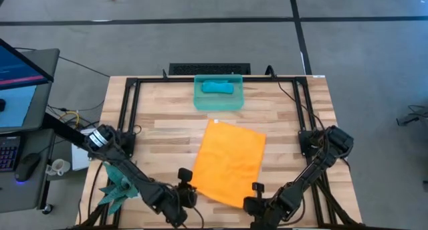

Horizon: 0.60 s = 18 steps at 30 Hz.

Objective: Roll microfiber towels into tight, uniform cylinder then place into a basket
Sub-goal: Fold the orange microfiber cloth

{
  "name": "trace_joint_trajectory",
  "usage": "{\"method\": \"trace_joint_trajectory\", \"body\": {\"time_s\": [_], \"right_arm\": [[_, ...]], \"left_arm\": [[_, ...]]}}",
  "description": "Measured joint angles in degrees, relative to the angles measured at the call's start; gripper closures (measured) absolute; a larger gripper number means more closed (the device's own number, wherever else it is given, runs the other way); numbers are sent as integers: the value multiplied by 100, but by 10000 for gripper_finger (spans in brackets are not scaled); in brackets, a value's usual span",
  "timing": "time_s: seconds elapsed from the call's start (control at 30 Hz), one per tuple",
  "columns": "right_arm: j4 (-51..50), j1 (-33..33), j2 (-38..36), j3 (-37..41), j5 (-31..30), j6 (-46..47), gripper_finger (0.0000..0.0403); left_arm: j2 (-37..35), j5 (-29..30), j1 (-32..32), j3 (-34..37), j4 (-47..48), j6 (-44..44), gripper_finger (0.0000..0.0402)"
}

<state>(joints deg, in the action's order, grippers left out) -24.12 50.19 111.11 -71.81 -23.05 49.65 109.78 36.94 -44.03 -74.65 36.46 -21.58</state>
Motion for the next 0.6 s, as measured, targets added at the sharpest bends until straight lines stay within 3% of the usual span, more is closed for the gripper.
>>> {"method": "trace_joint_trajectory", "body": {"time_s": [0.4,0.6], "right_arm": [[-1204,201,-17,-1277,-440,90,401],[-2511,174,-34,-1667,-1239,437,401]], "left_arm": [[-11,786,-498,-1609,2343,-1076,401],[-28,1425,-471,-1981,3213,-1485,401]]}}
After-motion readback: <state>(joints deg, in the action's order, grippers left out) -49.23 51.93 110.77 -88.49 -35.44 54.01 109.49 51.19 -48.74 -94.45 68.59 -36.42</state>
